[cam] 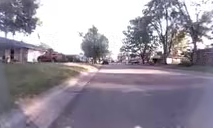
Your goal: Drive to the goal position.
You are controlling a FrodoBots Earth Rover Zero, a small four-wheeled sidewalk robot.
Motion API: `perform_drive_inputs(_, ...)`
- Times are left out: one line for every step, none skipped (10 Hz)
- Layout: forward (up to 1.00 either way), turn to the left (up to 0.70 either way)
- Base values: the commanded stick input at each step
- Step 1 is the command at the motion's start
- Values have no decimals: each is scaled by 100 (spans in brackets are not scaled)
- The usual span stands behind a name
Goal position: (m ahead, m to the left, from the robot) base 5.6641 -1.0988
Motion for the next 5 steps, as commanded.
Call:
perform_drive_inputs(100, 0)
perform_drive_inputs(100, 0)
perform_drive_inputs(100, 0)
perform_drive_inputs(100, 0)
perform_drive_inputs(100, 0)
